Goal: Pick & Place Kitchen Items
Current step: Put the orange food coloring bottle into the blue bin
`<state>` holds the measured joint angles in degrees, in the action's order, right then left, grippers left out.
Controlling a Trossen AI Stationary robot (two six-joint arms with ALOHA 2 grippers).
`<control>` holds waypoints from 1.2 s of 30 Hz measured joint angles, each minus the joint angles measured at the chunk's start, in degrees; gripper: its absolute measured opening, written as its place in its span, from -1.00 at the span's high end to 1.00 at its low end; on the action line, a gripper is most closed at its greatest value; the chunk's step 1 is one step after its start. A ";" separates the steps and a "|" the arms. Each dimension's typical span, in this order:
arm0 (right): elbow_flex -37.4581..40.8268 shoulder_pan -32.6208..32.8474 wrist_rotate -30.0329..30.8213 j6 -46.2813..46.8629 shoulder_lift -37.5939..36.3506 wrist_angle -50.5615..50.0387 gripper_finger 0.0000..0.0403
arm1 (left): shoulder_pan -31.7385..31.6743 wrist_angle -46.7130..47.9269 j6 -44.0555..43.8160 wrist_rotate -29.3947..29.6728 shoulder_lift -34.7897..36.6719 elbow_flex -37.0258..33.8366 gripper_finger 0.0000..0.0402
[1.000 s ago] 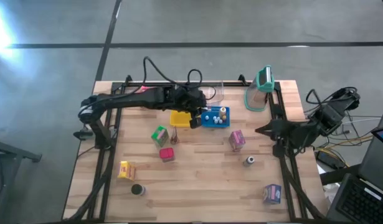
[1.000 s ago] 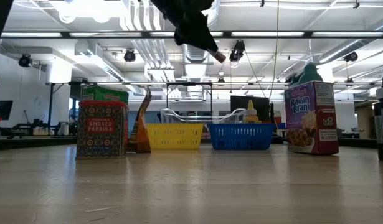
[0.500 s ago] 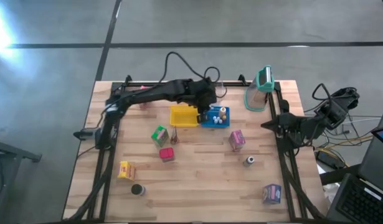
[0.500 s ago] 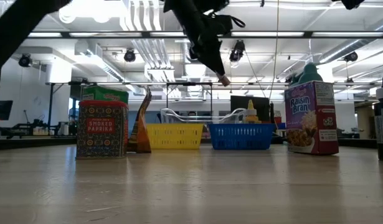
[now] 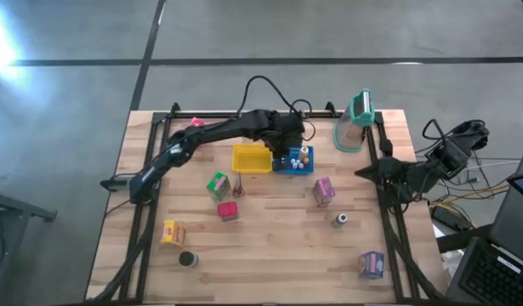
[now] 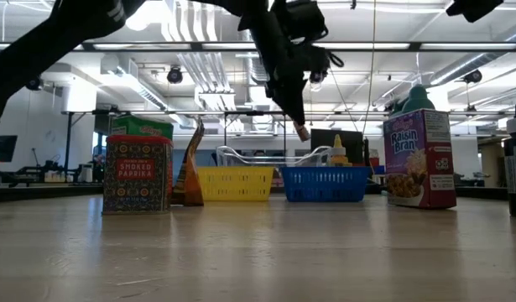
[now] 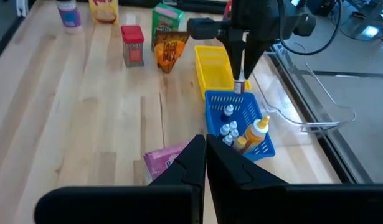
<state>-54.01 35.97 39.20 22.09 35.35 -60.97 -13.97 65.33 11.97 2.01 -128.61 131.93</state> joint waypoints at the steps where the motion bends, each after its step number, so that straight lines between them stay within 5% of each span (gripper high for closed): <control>1: 0.31 -0.02 0.00 0.00 0.00 -0.05 0.96 | -0.13 0.00 -0.16 -0.04 0.02 -0.52 0.66; 36: 3.40 0.02 -0.15 -0.18 0.04 0.01 0.96 | 0.41 -8.07 -2.97 -3.69 0.15 -13.25 0.66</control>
<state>-50.61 35.99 39.05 21.91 35.40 -60.96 -13.56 57.26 8.99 -1.68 -128.46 118.69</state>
